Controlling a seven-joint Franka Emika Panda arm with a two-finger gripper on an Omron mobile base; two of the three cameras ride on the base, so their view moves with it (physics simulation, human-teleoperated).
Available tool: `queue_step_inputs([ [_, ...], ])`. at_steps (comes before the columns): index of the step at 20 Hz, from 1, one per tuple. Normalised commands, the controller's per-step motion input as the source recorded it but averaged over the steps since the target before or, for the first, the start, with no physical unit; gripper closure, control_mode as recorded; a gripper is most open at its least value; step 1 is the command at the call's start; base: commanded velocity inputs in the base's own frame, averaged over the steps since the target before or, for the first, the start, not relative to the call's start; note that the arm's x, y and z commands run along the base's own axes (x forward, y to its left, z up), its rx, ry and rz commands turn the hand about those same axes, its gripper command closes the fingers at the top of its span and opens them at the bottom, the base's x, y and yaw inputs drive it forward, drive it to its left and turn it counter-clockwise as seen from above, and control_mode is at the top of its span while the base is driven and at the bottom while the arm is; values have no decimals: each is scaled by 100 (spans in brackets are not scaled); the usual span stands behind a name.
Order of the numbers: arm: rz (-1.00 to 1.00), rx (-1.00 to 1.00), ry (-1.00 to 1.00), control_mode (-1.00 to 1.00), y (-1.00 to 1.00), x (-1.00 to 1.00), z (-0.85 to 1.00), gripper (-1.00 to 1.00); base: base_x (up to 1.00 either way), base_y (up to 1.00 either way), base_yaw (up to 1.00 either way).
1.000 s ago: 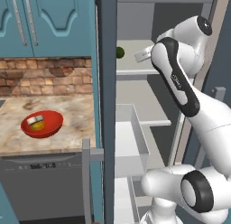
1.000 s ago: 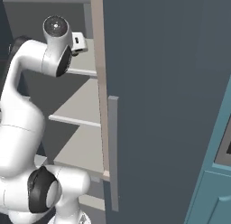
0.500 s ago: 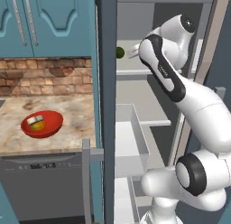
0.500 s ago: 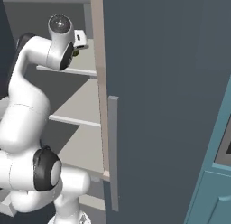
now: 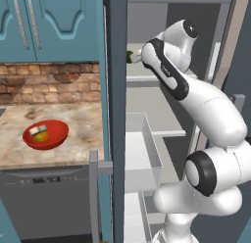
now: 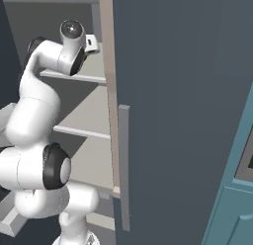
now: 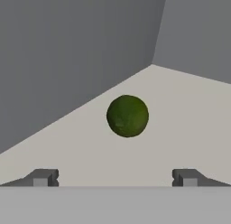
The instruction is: Take the steak, mango, and lime from the freezer and place them in the bowl on the counter.
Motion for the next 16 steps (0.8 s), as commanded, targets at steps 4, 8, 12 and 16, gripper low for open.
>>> queue_step_inputs([
  [4, 0, 0, 3, -100, 12, 44, -5, -100, 0, 0, 0],
  [8, 0, 0, 9, -100, 22, 31, -13, -100, 0, 0, 0],
  [12, 0, 0, 4, -100, 20, 39, -12, -100, 0, 0, 0],
  [16, 0, 0, 0, -100, 0, 34, -4, -100, 0, 0, 0],
])
